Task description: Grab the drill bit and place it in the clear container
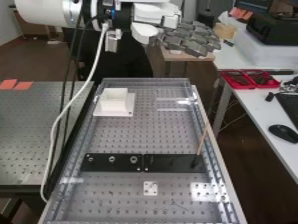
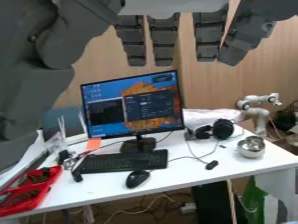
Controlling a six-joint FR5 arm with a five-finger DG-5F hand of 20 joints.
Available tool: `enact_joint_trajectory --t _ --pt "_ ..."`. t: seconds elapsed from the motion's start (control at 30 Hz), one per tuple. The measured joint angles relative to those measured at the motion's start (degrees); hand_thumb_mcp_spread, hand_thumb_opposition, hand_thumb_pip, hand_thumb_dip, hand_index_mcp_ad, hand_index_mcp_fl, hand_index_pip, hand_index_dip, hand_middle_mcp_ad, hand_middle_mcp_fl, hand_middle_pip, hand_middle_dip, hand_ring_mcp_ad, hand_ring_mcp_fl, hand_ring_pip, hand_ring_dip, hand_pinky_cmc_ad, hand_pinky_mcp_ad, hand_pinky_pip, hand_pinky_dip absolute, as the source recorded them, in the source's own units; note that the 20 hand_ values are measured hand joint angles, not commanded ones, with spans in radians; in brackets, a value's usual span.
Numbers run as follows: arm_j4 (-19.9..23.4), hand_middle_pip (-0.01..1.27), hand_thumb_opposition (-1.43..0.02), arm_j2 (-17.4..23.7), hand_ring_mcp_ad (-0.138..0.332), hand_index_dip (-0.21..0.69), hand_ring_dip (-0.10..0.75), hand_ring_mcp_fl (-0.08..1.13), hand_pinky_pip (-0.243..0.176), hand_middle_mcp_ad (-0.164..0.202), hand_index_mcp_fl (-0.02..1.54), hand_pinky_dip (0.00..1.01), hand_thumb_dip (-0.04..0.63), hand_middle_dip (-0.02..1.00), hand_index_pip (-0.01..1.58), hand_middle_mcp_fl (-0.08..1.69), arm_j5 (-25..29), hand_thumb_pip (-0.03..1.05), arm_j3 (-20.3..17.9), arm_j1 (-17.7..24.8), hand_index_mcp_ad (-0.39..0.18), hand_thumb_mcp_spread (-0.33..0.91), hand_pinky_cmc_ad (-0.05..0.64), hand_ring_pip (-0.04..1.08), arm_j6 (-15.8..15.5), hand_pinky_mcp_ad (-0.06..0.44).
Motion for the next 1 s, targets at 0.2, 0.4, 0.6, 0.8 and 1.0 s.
enact_joint_trajectory --t 0.2,0.4,0.6,0.8,1.0 --pt "-0.2 0.13 -0.73 0.0 0.262 0.265 -0.070 0.06 -0.202 0.106 0.08 0.28 0.045 0.10 0.10 0.03 -0.1 0.19 0.0 -0.1 0.024 0.29 0.367 0.07 -0.1 0.215" --pt "-0.2 0.14 -0.73 0.2 0.262 0.265 -0.070 0.06 -0.202 0.108 0.08 0.28 0.045 0.11 0.10 0.03 0.3 0.19 0.0 0.0 0.024 0.29 0.367 0.07 0.0 0.220" --pt "-0.2 0.14 -0.73 0.3 0.262 0.265 -0.070 0.06 -0.202 0.103 0.08 0.28 0.045 0.11 0.10 0.03 -0.3 0.19 -0.2 -0.1 0.019 0.29 0.363 0.07 0.3 0.222" --pt "-0.2 0.14 -0.73 0.4 0.265 0.265 -0.070 0.06 -0.202 0.108 0.08 0.28 0.049 0.10 0.10 0.03 1.2 0.19 -0.5 0.1 0.024 0.28 0.361 0.07 0.2 0.222" --pt "0.9 0.14 -0.73 0.9 0.265 0.265 -0.070 0.06 -0.202 0.108 0.08 0.28 0.045 0.10 0.10 0.03 -0.6 0.19 -2.3 0.5 0.023 0.28 0.361 0.07 0.2 0.225"
